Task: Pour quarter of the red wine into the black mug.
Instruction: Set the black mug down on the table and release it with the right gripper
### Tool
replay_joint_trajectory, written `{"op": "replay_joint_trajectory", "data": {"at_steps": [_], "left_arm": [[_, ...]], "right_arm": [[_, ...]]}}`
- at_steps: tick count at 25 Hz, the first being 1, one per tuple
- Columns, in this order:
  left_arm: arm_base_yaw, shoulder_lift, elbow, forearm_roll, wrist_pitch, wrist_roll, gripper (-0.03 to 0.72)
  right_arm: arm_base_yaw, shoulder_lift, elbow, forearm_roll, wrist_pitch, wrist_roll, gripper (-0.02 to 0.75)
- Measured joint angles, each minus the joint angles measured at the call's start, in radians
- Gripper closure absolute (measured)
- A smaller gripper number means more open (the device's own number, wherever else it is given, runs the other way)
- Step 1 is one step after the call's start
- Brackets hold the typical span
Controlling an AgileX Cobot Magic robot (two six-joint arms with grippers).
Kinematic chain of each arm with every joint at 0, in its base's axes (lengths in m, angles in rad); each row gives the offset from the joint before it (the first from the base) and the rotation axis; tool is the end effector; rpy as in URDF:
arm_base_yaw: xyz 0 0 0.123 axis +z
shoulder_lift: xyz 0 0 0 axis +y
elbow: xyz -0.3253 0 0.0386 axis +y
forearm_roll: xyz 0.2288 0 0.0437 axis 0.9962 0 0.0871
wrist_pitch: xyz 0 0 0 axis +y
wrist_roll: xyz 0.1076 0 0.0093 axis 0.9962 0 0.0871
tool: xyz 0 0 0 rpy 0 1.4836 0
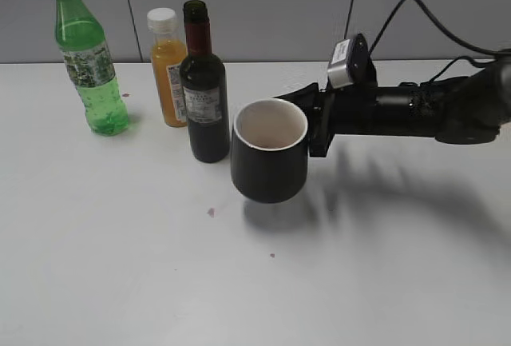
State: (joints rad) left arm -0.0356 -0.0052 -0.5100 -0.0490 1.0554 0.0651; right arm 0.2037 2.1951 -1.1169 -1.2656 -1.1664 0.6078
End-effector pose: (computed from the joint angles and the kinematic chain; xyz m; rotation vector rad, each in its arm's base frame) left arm -0.0511 -0.0028 0.2634 0.1044 2.0204 -0.0397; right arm 0.3887 0.1770 0.1642 -1.0898 1.5020 0.9697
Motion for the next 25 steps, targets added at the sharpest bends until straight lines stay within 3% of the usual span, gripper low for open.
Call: {"op": "replay_joint_trajectory", "data": {"at_steps": [11, 25], "left_arm": [[0.0, 0.0, 0.0, 0.0, 0.0, 0.0, 0.099], [0.0, 0.0, 0.0, 0.0, 0.0, 0.0, 0.099]], "right_arm": [[0.056, 0.104, -0.032, -0.086, 0.0, -0.002, 0.69], [0.056, 0.148, -0.035, -0.063, 0.0, -0.083, 0.691]]}}
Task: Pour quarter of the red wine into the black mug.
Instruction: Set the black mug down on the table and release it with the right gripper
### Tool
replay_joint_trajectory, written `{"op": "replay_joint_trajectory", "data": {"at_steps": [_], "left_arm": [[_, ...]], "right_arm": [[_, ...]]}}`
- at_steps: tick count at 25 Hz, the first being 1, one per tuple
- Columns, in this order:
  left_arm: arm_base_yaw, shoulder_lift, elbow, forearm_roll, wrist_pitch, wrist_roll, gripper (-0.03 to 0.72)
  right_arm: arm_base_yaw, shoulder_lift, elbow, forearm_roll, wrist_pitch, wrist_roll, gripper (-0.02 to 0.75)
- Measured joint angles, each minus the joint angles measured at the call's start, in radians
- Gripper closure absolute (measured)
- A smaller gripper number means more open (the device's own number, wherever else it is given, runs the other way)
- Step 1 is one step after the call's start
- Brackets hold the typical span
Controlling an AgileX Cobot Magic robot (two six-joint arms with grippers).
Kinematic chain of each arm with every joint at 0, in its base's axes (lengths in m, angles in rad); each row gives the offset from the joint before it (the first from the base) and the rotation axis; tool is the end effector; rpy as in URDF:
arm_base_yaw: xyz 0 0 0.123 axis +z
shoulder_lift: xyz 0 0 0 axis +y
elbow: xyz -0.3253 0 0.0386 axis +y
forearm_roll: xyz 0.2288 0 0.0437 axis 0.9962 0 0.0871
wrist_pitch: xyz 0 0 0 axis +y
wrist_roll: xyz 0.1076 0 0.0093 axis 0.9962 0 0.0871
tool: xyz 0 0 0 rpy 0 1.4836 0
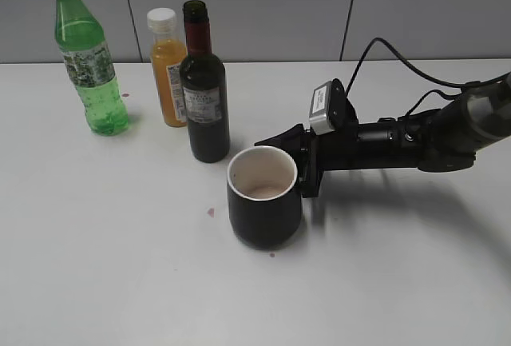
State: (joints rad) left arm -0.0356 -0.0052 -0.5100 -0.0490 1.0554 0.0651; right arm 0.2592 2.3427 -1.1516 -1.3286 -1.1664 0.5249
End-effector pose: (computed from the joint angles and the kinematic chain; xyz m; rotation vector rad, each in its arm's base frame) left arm -0.0511 -0.0028 0.2634 0.1044 2.0204 -0.0397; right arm 0.3816 0.2009 0.1056 -1.2431 1.5111 1.0250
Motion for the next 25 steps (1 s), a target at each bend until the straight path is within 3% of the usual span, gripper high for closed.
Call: {"op": "replay_joint_trajectory", "data": {"at_steps": [9, 19, 25], "left_arm": [[0.0, 0.0, 0.0, 0.0, 0.0, 0.0, 0.099], [0.0, 0.0, 0.0, 0.0, 0.0, 0.0, 0.099], [0.0, 0.0, 0.0, 0.0, 0.0, 0.0, 0.099]], "right_arm": [[0.001, 0.001, -0.001, -0.01, 0.0, -0.006, 0.682], [-0.007, 0.002, 0.0, -0.009, -0.035, 0.001, 0.441], [-0.061, 0.002, 0.001, -0.063, -0.04, 0.004, 0.412]]}}
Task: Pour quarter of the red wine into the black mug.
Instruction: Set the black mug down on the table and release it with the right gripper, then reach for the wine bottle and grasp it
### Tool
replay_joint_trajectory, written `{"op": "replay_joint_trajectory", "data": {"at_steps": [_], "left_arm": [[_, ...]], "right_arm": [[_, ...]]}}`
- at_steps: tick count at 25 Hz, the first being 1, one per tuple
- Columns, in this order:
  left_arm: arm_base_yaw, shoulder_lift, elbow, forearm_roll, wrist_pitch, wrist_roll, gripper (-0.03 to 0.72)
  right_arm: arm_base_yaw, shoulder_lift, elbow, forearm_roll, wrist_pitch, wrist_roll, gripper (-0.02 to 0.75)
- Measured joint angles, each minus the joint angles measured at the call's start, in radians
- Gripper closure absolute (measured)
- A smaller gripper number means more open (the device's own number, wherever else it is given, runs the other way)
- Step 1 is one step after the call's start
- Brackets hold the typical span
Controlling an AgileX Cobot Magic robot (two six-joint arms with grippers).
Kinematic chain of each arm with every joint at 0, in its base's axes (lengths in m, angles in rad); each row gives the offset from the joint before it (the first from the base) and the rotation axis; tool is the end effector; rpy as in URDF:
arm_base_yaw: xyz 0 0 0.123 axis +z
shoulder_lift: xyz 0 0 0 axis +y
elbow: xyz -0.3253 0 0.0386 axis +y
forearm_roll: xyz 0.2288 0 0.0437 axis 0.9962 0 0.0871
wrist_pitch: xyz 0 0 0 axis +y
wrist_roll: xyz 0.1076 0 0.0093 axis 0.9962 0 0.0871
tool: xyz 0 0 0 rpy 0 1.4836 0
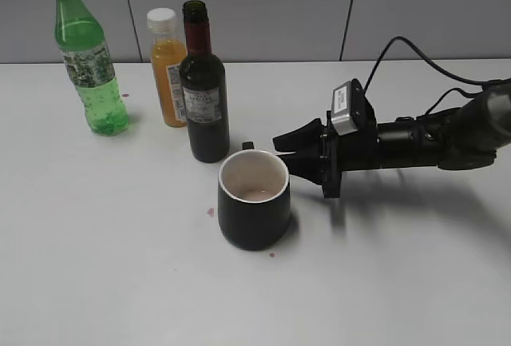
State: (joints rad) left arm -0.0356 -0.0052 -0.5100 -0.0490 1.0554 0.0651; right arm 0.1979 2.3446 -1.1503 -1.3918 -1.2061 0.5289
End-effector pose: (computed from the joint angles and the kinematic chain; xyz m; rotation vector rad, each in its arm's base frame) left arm -0.0511 -0.0028 0.2634 0.1044 2.0204 -0.0397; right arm 0.3855 0.1785 0.1055 -1.2476 1.5004 1.0378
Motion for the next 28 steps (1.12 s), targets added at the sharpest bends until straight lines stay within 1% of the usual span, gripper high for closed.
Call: {"op": "replay_joint_trajectory", "data": {"at_steps": [4, 8, 13, 16, 17, 19, 21, 23, 25, 28], "left_arm": [[0.0, 0.0, 0.0, 0.0, 0.0, 0.0, 0.099], [0.0, 0.0, 0.0, 0.0, 0.0, 0.0, 0.099], [0.0, 0.0, 0.0, 0.0, 0.0, 0.0, 0.099], [0.0, 0.0, 0.0, 0.0, 0.0, 0.0, 0.099], [0.0, 0.0, 0.0, 0.0, 0.0, 0.0, 0.099], [0.0, 0.0, 0.0, 0.0, 0.0, 0.0, 0.099], [0.0, 0.0, 0.0, 0.0, 0.0, 0.0, 0.099], [0.0, 0.0, 0.0, 0.0, 0.0, 0.0, 0.099], [0.0, 0.0, 0.0, 0.0, 0.0, 0.0, 0.099], [0.0, 0.0, 0.0, 0.0, 0.0, 0.0, 0.099]], "right_arm": [[-0.041, 0.0, 0.003, -0.041, -0.001, 0.008, 0.412], [-0.085, -0.001, 0.003, -0.035, -0.001, 0.034, 0.412], [-0.143, -0.032, 0.004, 0.071, -0.001, 0.061, 0.412], [-0.153, -0.071, 0.004, 0.159, 0.013, 0.07, 0.41], [-0.153, -0.091, 0.005, 0.183, 0.044, 0.071, 0.399], [-0.153, -0.131, 0.005, 0.232, 0.137, 0.071, 0.344], [-0.153, -0.168, 0.005, 0.278, 0.223, 0.071, 0.227], [-0.153, -0.206, 0.005, 0.338, 0.343, 0.071, 0.125], [-0.153, -0.245, 0.006, 0.417, 0.466, 0.071, 0.095], [-0.153, -0.293, -0.002, 0.548, 0.698, 0.071, 0.087]]}}
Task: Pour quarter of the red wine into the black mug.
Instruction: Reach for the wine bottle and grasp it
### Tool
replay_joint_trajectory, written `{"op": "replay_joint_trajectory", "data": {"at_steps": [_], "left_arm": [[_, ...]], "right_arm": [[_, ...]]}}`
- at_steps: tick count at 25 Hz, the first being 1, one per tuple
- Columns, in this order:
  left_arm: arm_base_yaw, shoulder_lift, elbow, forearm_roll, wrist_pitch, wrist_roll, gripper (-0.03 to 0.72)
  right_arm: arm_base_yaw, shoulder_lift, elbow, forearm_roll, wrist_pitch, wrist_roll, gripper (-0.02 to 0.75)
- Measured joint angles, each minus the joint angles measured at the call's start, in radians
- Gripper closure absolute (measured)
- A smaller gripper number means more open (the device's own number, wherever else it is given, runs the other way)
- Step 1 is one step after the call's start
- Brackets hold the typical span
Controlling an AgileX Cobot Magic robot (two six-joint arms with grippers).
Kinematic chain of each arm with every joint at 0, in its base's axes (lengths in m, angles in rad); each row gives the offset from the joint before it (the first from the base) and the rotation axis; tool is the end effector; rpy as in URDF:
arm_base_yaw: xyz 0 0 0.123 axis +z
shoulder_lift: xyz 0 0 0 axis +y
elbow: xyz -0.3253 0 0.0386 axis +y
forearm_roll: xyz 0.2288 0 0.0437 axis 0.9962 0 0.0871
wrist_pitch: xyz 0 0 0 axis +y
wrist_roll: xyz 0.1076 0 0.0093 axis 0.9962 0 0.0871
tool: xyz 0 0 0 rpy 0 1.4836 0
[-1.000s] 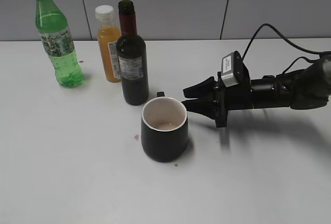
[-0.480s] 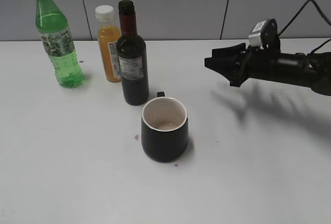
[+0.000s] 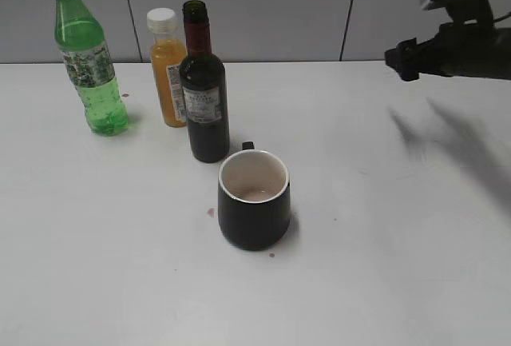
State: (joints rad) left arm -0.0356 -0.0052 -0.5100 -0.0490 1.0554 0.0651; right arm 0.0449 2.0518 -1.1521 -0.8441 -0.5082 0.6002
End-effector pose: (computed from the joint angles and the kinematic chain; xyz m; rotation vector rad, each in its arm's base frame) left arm -0.0511 -0.0028 0.2634 0.1044 2.0204 -0.0397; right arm 0.4492 0.0594 0.1970 -0.4523 1.9558 0.2931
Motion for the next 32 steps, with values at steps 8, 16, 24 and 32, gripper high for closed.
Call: {"op": "replay_joint_trajectory", "data": {"at_steps": [8, 16, 24, 32], "left_arm": [[0.0, 0.0, 0.0, 0.0, 0.0, 0.0, 0.099], [0.0, 0.0, 0.0, 0.0, 0.0, 0.0, 0.099], [0.0, 0.0, 0.0, 0.0, 0.0, 0.0, 0.099], [0.0, 0.0, 0.0, 0.0, 0.0, 0.0, 0.099]], "right_arm": [[0.0, -0.051, -0.163, 0.293, 0.714, -0.069, 0.087], [-0.084, -0.051, -0.439, 0.939, 1.325, -0.642, 0.092], [-0.133, -0.094, -0.555, 0.96, 1.688, -0.706, 0.126], [-0.134, -0.369, -0.294, 0.972, 1.692, -0.709, 0.144]]}}
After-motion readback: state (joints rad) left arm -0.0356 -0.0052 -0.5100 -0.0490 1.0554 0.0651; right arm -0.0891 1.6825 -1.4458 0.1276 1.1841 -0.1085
